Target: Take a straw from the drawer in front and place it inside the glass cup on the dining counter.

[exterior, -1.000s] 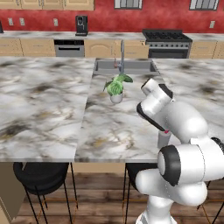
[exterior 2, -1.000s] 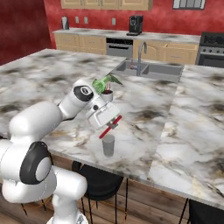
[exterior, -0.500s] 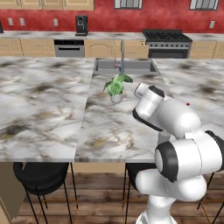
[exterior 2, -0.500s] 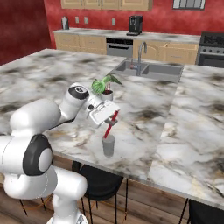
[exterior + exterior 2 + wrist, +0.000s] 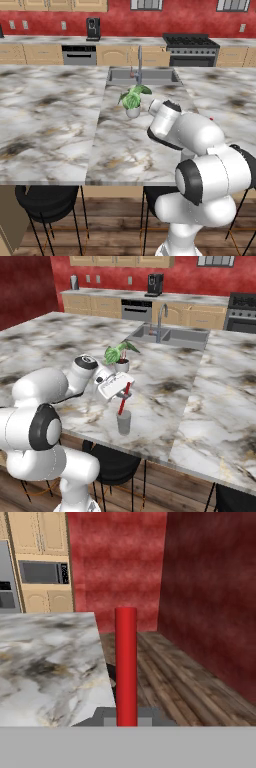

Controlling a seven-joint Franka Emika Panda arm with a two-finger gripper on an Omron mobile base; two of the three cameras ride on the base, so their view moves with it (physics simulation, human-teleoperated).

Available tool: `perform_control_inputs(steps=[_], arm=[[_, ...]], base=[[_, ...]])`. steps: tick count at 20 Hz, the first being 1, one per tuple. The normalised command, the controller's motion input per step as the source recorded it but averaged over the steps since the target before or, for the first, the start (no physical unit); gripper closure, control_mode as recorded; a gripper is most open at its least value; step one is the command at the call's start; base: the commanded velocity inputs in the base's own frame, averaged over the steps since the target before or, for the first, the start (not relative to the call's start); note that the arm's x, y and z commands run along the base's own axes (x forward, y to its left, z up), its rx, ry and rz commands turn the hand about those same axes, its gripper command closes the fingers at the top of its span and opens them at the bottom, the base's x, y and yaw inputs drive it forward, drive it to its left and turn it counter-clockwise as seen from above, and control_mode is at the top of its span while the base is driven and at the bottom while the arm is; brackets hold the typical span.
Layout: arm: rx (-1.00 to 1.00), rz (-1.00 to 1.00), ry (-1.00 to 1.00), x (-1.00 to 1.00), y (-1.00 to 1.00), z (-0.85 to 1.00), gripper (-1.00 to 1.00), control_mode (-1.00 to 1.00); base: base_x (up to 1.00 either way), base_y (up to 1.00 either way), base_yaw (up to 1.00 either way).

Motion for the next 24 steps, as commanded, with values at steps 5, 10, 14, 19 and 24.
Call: perform_control_inputs(steps=[5, 10, 14, 19, 24], arm=[[-0.08, -0.04, 0.00, 0.04, 0.12, -0.10, 1.00, -1.00], [-0.07, -0.02, 0.00, 0.00, 0.00, -0.26, 1.00, -1.00], [-0.08, -0.03, 0.00, 0.00, 0.03, -0.17, 1.00, -1.00], [-0.10, -0.03, -0.03, 0.00, 0.10, -0.02, 1.00, -1.00], [-0.09, -0.04, -0.03, 0.00, 0.11, -0.03, 1.00, -1.00]], base=[[0.00, 0.00, 0.00], [0.00, 0.00, 0.00], [0.00, 0.00, 0.00], [0.00, 0.00, 0.00], [0.00, 0.00, 0.00]])
